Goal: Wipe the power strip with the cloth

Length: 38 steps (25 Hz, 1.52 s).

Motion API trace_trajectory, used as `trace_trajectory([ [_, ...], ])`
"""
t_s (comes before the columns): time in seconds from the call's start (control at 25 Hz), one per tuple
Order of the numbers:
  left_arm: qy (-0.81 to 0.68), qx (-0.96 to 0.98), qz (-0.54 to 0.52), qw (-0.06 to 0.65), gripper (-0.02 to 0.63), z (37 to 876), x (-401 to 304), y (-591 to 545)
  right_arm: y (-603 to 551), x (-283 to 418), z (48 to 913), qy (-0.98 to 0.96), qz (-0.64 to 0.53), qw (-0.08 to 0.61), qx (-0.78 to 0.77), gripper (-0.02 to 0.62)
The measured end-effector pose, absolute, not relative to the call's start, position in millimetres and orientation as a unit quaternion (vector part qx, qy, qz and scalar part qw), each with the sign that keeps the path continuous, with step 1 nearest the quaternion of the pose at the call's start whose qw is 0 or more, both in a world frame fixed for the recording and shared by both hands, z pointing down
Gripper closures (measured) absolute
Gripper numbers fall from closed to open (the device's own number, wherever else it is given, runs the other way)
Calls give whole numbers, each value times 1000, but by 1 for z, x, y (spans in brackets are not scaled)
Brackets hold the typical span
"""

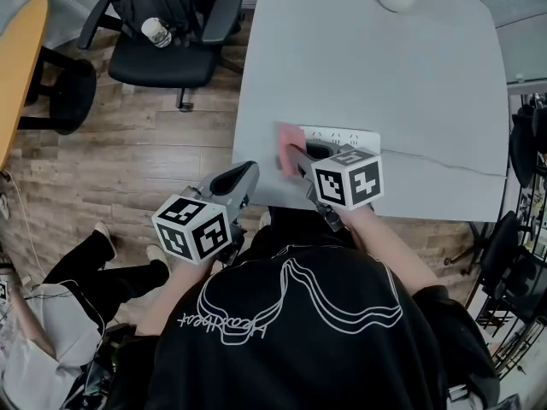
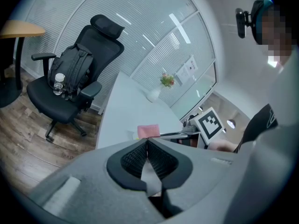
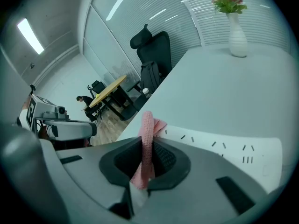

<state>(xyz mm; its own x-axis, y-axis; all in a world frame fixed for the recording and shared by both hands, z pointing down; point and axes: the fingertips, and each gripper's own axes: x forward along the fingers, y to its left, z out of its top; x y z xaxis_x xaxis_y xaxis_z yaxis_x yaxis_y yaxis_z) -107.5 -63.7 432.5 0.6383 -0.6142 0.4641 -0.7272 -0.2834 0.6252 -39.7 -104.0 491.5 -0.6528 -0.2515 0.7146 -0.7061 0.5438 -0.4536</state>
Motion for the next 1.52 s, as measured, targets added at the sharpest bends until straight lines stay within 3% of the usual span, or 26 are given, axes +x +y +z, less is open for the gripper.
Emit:
trace_trajectory([
  [1.52, -414, 798, 75, 431, 592, 436, -98, -67, -113, 24, 493, -808, 365, 307, 345, 554],
])
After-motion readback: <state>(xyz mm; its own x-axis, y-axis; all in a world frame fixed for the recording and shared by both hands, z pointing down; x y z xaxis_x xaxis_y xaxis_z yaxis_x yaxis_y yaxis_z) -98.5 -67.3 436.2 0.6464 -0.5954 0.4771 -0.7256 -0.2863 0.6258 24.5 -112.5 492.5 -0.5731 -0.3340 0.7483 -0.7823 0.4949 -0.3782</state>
